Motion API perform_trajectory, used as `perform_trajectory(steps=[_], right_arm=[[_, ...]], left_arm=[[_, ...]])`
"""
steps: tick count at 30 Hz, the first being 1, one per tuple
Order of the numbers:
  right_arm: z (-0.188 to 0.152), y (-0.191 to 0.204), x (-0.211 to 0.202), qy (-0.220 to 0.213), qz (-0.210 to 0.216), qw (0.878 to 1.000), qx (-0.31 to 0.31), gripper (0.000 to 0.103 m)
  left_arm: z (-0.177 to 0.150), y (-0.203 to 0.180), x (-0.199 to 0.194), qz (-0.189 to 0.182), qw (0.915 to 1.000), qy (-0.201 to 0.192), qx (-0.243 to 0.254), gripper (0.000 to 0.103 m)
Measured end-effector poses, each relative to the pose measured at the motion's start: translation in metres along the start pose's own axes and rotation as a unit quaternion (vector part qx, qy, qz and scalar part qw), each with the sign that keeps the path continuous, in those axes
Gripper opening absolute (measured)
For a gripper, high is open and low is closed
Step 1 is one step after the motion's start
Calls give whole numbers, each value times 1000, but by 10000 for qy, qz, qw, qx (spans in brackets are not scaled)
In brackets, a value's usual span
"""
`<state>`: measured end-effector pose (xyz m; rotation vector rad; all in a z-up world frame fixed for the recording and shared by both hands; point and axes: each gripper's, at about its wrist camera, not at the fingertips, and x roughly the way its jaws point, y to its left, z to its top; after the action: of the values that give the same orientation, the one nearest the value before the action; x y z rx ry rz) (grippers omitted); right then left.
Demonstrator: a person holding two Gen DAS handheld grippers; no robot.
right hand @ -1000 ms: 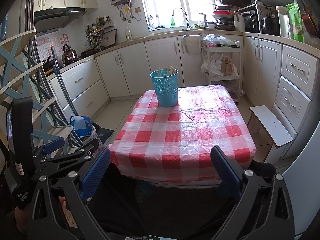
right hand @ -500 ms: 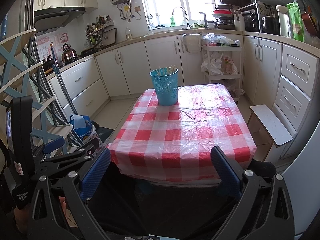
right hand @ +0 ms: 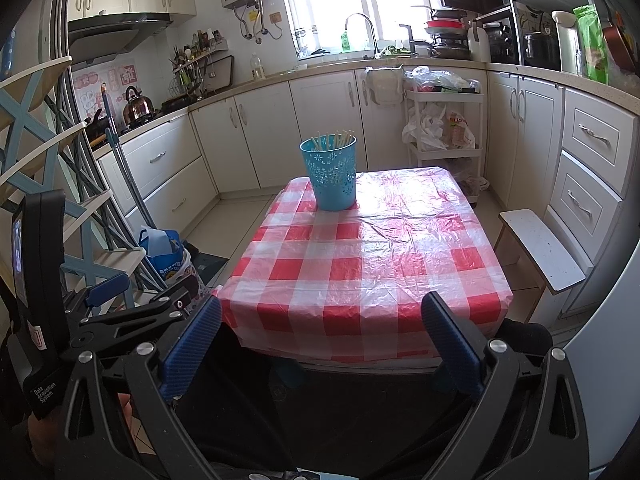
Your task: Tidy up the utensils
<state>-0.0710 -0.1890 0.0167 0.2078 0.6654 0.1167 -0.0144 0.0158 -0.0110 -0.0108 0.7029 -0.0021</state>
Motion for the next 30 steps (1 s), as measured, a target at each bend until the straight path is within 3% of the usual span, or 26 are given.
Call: perform_trajectory(steps=[30], right_arm=[[1, 2, 1, 11, -8, 10000, -9, 96]], left_arm=[[0, -2, 0, -5, 10000, 21, -9, 95]])
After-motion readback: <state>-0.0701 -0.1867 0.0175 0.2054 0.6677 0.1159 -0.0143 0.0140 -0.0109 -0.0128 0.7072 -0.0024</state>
